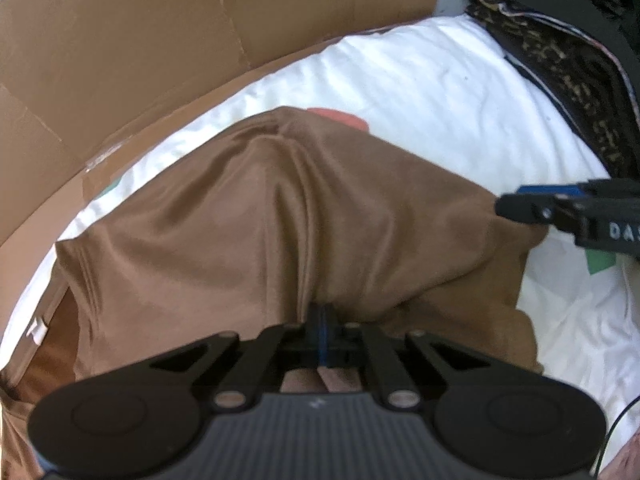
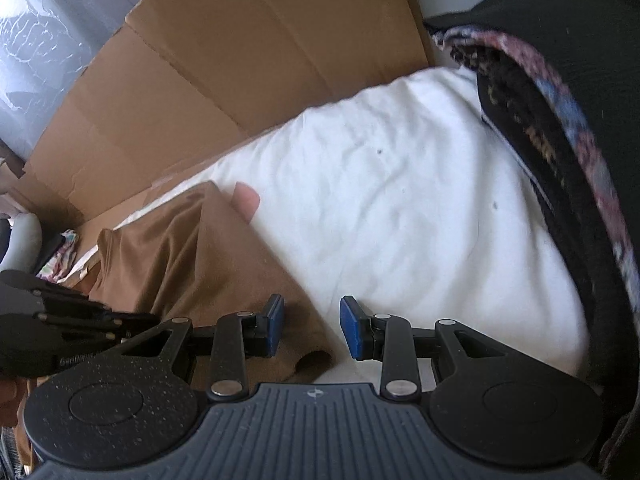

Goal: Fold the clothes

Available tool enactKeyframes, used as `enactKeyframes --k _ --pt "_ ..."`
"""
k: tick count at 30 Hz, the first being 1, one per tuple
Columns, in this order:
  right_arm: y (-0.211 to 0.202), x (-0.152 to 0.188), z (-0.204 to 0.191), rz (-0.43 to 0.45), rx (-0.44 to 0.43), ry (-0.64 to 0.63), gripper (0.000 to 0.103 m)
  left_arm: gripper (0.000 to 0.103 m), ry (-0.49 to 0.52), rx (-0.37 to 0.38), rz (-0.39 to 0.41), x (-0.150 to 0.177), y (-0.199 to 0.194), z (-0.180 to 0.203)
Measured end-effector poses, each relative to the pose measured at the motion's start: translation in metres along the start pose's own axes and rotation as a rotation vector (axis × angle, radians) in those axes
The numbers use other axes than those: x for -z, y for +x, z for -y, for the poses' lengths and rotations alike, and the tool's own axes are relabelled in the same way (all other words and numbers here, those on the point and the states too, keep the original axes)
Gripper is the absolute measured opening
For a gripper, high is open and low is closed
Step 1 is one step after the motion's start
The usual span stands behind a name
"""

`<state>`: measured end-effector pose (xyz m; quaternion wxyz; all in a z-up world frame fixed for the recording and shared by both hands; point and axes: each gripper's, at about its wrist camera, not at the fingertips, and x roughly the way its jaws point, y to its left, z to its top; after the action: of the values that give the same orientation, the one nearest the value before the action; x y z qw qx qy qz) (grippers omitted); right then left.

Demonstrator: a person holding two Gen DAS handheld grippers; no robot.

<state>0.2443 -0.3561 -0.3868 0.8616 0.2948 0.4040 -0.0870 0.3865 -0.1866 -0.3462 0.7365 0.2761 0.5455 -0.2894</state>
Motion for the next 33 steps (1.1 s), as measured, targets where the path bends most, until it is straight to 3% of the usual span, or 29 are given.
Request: enactKeyframes --k 6,19,21,26,28,30,33 --pt "0.001 0.011 -0.003 -0.029 0.007 -0.047 0.038 0.000 0.035 -0.020 -0.007 0.002 0.004 0.004" --pt "-0.018 0.015 -0.015 0.020 -0.010 -0.124 0.039 0.000 0.028 -0.010 0.003 0.002 0.001 0.005" --pt "-0.018 0.015 -0.016 0.021 -0.011 -0.127 0.044 0.000 0.023 -0.011 0.003 0.001 0.001 0.006" --pt "-0.008 0.016 -0.011 -0.001 0.016 -0.140 0.043 0.000 0.023 -0.008 0.006 0.001 0.000 0.006" --pt "-0.004 0.015 -0.007 -0.018 0.015 -0.130 0.037 0.000 0.022 -0.005 0.010 0.001 0.000 0.005" --pt "-0.002 0.013 -0.004 -0.026 0.011 -0.123 0.014 0.000 0.021 -0.001 0.012 0.000 0.000 0.004" --pt "-0.005 0.009 -0.001 -0.015 -0.002 -0.122 0.003 0.000 0.020 0.003 0.015 0.000 -0.001 0.003"
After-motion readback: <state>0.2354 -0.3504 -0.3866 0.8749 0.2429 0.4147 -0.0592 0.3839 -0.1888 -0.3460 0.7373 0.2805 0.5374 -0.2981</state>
